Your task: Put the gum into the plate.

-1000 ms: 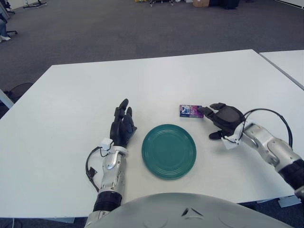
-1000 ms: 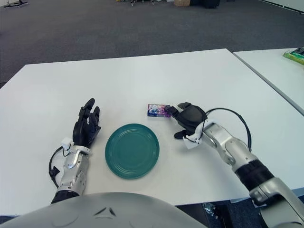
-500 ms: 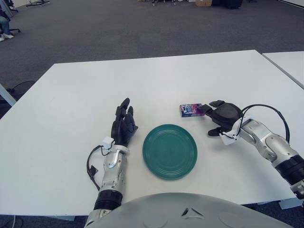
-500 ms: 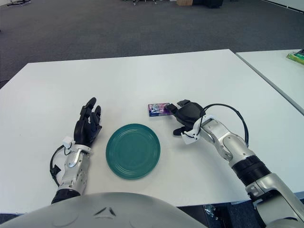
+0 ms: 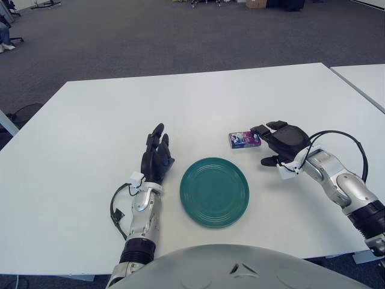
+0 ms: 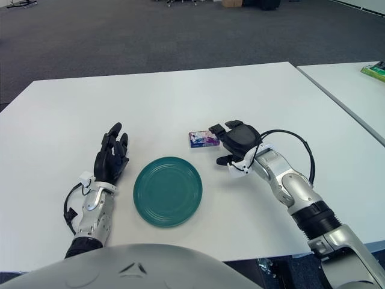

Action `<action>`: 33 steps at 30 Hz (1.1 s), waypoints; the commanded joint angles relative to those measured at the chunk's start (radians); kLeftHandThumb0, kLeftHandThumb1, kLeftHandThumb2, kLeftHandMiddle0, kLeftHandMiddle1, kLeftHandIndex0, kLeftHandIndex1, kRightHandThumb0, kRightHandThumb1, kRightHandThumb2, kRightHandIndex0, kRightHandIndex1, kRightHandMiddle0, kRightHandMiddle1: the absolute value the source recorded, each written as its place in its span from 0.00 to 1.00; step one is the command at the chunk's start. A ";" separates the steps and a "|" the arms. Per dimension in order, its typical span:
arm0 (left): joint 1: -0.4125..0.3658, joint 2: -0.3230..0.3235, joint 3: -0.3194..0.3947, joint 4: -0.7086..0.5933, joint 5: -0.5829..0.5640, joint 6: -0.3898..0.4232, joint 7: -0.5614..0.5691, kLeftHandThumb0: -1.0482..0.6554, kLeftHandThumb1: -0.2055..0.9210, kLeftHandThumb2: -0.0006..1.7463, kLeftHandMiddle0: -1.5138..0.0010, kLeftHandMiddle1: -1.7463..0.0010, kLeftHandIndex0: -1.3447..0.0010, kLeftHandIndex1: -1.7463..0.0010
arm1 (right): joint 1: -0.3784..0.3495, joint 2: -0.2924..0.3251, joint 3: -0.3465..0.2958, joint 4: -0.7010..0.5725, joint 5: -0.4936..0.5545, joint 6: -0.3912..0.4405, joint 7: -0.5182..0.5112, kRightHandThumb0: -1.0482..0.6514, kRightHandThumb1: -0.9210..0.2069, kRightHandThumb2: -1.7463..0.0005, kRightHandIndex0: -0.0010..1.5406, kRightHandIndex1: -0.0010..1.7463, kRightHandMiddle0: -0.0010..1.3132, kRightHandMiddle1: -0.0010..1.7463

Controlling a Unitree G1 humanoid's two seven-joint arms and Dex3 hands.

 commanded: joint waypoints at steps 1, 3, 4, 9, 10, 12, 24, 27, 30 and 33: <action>0.047 -0.057 0.003 0.093 -0.010 0.024 -0.009 0.18 1.00 0.46 0.87 1.00 1.00 0.70 | 0.004 0.009 -0.024 -0.021 0.003 0.003 -0.021 0.16 0.00 0.57 0.22 0.01 0.00 0.29; 0.043 -0.055 0.004 0.101 -0.010 0.021 -0.013 0.18 1.00 0.46 0.87 1.00 1.00 0.70 | 0.005 0.011 -0.032 -0.028 0.006 -0.001 -0.035 0.16 0.00 0.57 0.22 0.01 0.00 0.29; 0.041 -0.054 0.005 0.104 -0.010 0.020 -0.016 0.18 1.00 0.46 0.87 1.00 1.00 0.70 | 0.005 0.011 -0.035 -0.029 0.006 -0.003 -0.041 0.16 0.00 0.57 0.22 0.01 0.00 0.29; 0.037 -0.054 0.009 0.113 -0.012 0.013 -0.024 0.18 1.00 0.46 0.87 1.00 1.00 0.70 | -0.002 0.013 -0.039 -0.029 0.001 -0.012 -0.053 0.16 0.00 0.57 0.21 0.00 0.00 0.29; 0.036 -0.055 0.010 0.116 -0.013 0.011 -0.026 0.18 1.00 0.45 0.87 1.00 1.00 0.70 | -0.008 0.015 -0.038 -0.026 -0.001 -0.015 -0.056 0.16 0.00 0.56 0.21 0.00 0.00 0.29; 0.034 -0.055 0.011 0.119 -0.013 0.008 -0.028 0.18 1.00 0.45 0.87 1.00 1.00 0.70 | -0.021 0.019 -0.033 -0.018 -0.006 -0.018 -0.057 0.16 0.00 0.57 0.22 0.00 0.00 0.29; 0.042 -0.061 0.007 0.114 -0.003 0.006 -0.025 0.18 1.00 0.44 0.88 1.00 1.00 0.71 | -0.119 0.068 0.008 0.046 -0.054 -0.013 -0.032 0.15 0.00 0.58 0.21 0.00 0.00 0.28; 0.046 -0.063 0.004 0.109 -0.001 0.006 -0.022 0.18 1.00 0.44 0.88 1.00 1.00 0.71 | -0.131 0.071 0.011 0.060 -0.058 -0.018 -0.036 0.16 0.00 0.59 0.22 0.00 0.00 0.29; 0.053 -0.068 -0.001 0.102 0.005 0.002 -0.015 0.18 1.00 0.44 0.88 1.00 1.00 0.71 | -0.160 0.082 0.031 0.110 -0.068 -0.026 -0.048 0.16 0.00 0.60 0.22 0.00 0.00 0.29; 0.059 -0.071 -0.003 0.096 0.009 -0.001 -0.009 0.18 1.00 0.45 0.87 1.00 1.00 0.71 | -0.179 0.090 0.051 0.153 -0.078 -0.031 -0.059 0.16 0.00 0.59 0.22 0.00 0.00 0.29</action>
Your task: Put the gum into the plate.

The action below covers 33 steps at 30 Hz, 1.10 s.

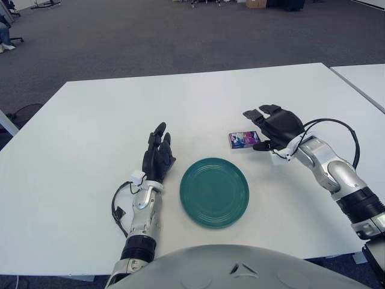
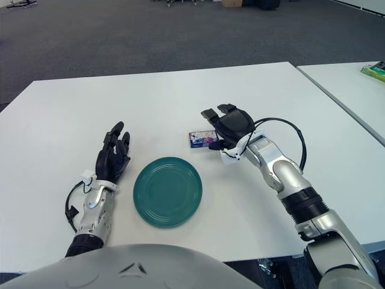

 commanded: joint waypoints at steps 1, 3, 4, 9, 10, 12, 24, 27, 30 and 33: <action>0.080 -0.072 -0.007 0.068 0.005 0.011 0.018 0.18 1.00 0.45 0.87 1.00 1.00 0.71 | -0.033 0.020 0.031 0.062 -0.023 -0.010 -0.025 0.16 0.00 0.59 0.22 0.01 0.00 0.28; 0.084 -0.073 -0.007 0.064 0.006 0.010 0.020 0.18 1.00 0.45 0.87 1.00 1.00 0.71 | -0.039 0.029 0.047 0.092 -0.030 -0.014 -0.041 0.16 0.00 0.59 0.22 0.01 0.00 0.28; 0.085 -0.074 -0.007 0.062 0.007 0.010 0.020 0.19 1.00 0.45 0.87 1.00 1.00 0.71 | -0.041 0.030 0.051 0.099 -0.031 -0.015 -0.046 0.16 0.00 0.58 0.22 0.01 0.00 0.28; 0.099 -0.081 -0.011 0.041 0.007 0.017 0.027 0.19 1.00 0.44 0.87 1.00 1.00 0.70 | -0.059 0.050 0.082 0.158 -0.043 -0.018 -0.072 0.17 0.00 0.58 0.22 0.00 0.00 0.27; 0.101 -0.082 -0.012 0.038 0.008 0.018 0.029 0.19 1.00 0.44 0.88 1.00 1.00 0.70 | -0.061 0.050 0.085 0.164 -0.044 -0.019 -0.075 0.17 0.00 0.58 0.22 0.00 0.00 0.27; 0.104 -0.083 -0.013 0.032 0.007 0.022 0.032 0.19 1.00 0.44 0.88 1.00 1.00 0.70 | -0.076 0.063 0.100 0.200 -0.049 -0.018 -0.088 0.17 0.00 0.58 0.22 0.00 0.00 0.27; 0.128 -0.084 -0.025 -0.004 0.001 0.034 0.043 0.19 1.00 0.43 0.87 1.00 1.00 0.66 | -0.130 0.113 0.159 0.338 -0.058 -0.007 -0.142 0.16 0.00 0.59 0.23 0.01 0.00 0.27; 0.132 -0.084 -0.027 -0.010 0.001 0.035 0.049 0.19 1.00 0.43 0.87 1.00 1.00 0.65 | -0.137 0.127 0.176 0.370 -0.060 -0.001 -0.160 0.16 0.00 0.59 0.24 0.01 0.00 0.27; 0.132 -0.083 -0.028 -0.012 0.008 0.034 0.060 0.19 1.00 0.43 0.87 1.00 1.00 0.64 | -0.145 0.164 0.213 0.464 -0.077 0.010 -0.220 0.16 0.00 0.59 0.24 0.01 0.00 0.28; 0.133 -0.080 -0.029 -0.011 0.016 0.033 0.074 0.19 1.00 0.43 0.87 1.00 1.00 0.63 | -0.158 0.198 0.249 0.544 -0.092 0.023 -0.269 0.16 0.00 0.60 0.24 0.01 0.00 0.29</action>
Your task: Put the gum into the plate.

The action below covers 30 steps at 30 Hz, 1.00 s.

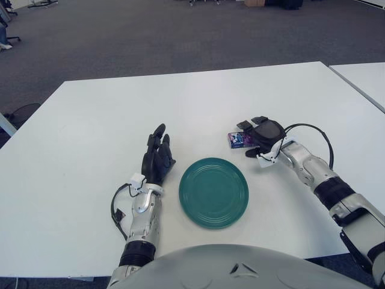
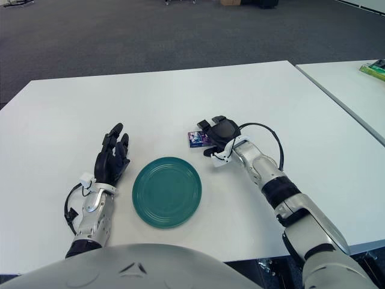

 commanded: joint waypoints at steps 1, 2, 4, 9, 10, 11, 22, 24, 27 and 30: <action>0.082 -0.080 -0.006 0.052 0.001 0.027 0.030 0.19 1.00 0.43 0.87 1.00 1.00 0.63 | -0.017 0.043 0.051 0.093 -0.031 0.013 -0.041 0.16 0.00 0.60 0.25 0.01 0.00 0.29; 0.083 -0.079 -0.007 0.051 0.002 0.027 0.032 0.19 1.00 0.43 0.86 1.00 1.00 0.63 | -0.021 0.047 0.059 0.105 -0.032 0.016 -0.048 0.16 0.00 0.60 0.25 0.01 0.00 0.29; 0.083 -0.077 -0.008 0.051 0.005 0.029 0.039 0.19 1.00 0.44 0.86 1.00 1.00 0.63 | -0.033 0.081 0.089 0.179 -0.043 0.033 -0.080 0.15 0.00 0.60 0.25 0.01 0.00 0.29; 0.081 -0.071 -0.013 0.054 0.011 0.028 0.047 0.20 1.00 0.45 0.86 0.99 1.00 0.63 | -0.060 0.126 0.140 0.315 -0.041 0.047 -0.131 0.15 0.00 0.60 0.25 0.01 0.00 0.30; 0.080 -0.070 -0.014 0.055 0.011 0.029 0.048 0.20 1.00 0.45 0.86 0.99 1.00 0.63 | -0.065 0.130 0.147 0.332 -0.038 0.047 -0.138 0.15 0.00 0.60 0.26 0.01 0.00 0.30; 0.079 -0.071 -0.014 0.055 0.010 0.030 0.048 0.20 1.00 0.45 0.86 0.99 1.00 0.63 | -0.070 0.133 0.154 0.347 -0.037 0.046 -0.145 0.15 0.00 0.60 0.27 0.02 0.00 0.32; 0.092 -0.087 -0.033 0.029 0.013 0.025 0.072 0.22 1.00 0.45 0.84 0.99 1.00 0.63 | -0.082 0.135 0.243 0.505 -0.039 0.015 -0.239 0.20 0.00 0.64 0.36 0.94 0.04 0.88; 0.099 -0.092 -0.039 0.017 0.014 0.023 0.082 0.22 1.00 0.45 0.84 0.99 1.00 0.63 | -0.054 0.102 0.250 0.470 -0.027 -0.010 -0.210 0.20 0.00 0.64 0.40 0.97 0.10 0.92; 0.114 -0.096 -0.050 -0.007 0.015 0.024 0.095 0.22 1.00 0.45 0.84 0.99 1.00 0.62 | -0.016 0.045 0.271 0.400 -0.027 -0.040 -0.174 0.21 0.00 0.64 0.46 0.99 0.20 0.95; 0.125 -0.098 -0.060 -0.021 0.020 0.021 0.108 0.22 1.00 0.45 0.83 0.99 1.00 0.62 | 0.008 0.015 0.305 0.360 -0.058 -0.035 -0.148 0.24 0.00 0.62 0.50 1.00 0.28 0.98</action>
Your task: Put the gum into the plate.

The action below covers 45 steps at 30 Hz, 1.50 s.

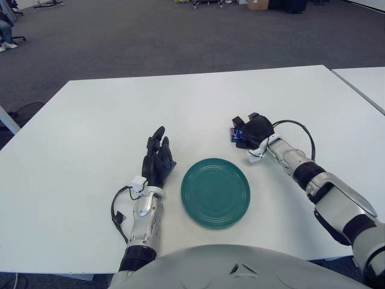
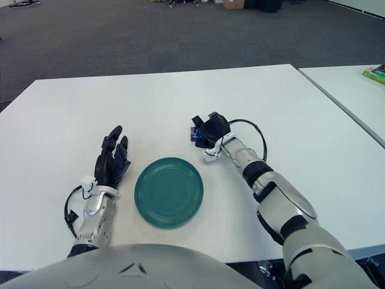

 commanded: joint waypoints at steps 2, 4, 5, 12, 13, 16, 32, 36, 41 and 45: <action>0.090 -0.101 -0.024 0.019 0.013 0.013 0.041 0.22 1.00 0.44 0.83 0.99 1.00 0.62 | 0.188 -0.071 0.121 0.003 -0.068 -0.022 0.136 0.27 0.00 0.61 0.53 1.00 0.36 0.99; 0.097 -0.097 -0.028 0.005 0.017 0.012 0.047 0.22 1.00 0.44 0.82 0.99 1.00 0.62 | 0.201 -0.079 0.117 0.003 -0.052 -0.018 0.144 0.29 0.00 0.61 0.54 1.00 0.40 1.00; 0.099 -0.095 -0.030 -0.002 0.018 0.013 0.050 0.22 1.00 0.44 0.82 0.99 1.00 0.62 | 0.209 -0.083 0.113 0.003 -0.041 -0.018 0.147 0.33 0.07 0.58 0.54 1.00 0.35 1.00; 0.145 -0.073 -0.035 -0.073 0.018 0.016 0.066 0.22 1.00 0.45 0.82 0.99 1.00 0.63 | 0.363 -0.160 0.060 0.025 0.054 -0.058 0.077 0.38 0.20 0.52 0.54 1.00 0.27 1.00; 0.152 -0.069 -0.034 -0.084 0.020 0.018 0.069 0.22 1.00 0.46 0.82 0.99 1.00 0.63 | 0.384 -0.172 0.057 0.035 0.065 -0.072 0.064 0.39 0.19 0.52 0.54 1.00 0.26 1.00; 0.168 -0.064 -0.031 -0.111 0.023 0.022 0.080 0.22 1.00 0.46 0.81 0.99 1.00 0.64 | 0.408 -0.185 0.051 0.059 0.091 -0.102 0.059 0.39 0.19 0.53 0.56 1.00 0.26 1.00; 0.187 -0.021 -0.001 -0.121 -0.029 0.068 0.036 0.24 1.00 0.48 0.81 0.99 1.00 0.64 | 0.282 -0.127 0.010 0.070 0.202 -0.198 0.139 0.39 0.24 0.49 0.62 1.00 0.28 1.00; 0.182 -0.014 0.004 -0.121 -0.033 0.080 0.031 0.24 1.00 0.48 0.81 0.99 1.00 0.64 | 0.179 -0.121 -0.039 0.013 0.258 -0.190 0.225 0.38 0.25 0.48 0.63 1.00 0.29 1.00; 0.171 -0.003 0.019 -0.129 -0.026 0.099 0.030 0.24 1.00 0.47 0.82 1.00 1.00 0.64 | 0.006 -0.142 -0.205 -0.226 0.389 -0.167 0.292 0.38 0.29 0.44 0.63 1.00 0.31 1.00; 0.162 -0.003 0.027 -0.132 -0.028 0.113 0.025 0.24 1.00 0.47 0.82 1.00 1.00 0.64 | 0.001 -0.166 -0.330 -0.498 0.452 -0.110 0.338 0.37 0.33 0.41 0.63 1.00 0.33 1.00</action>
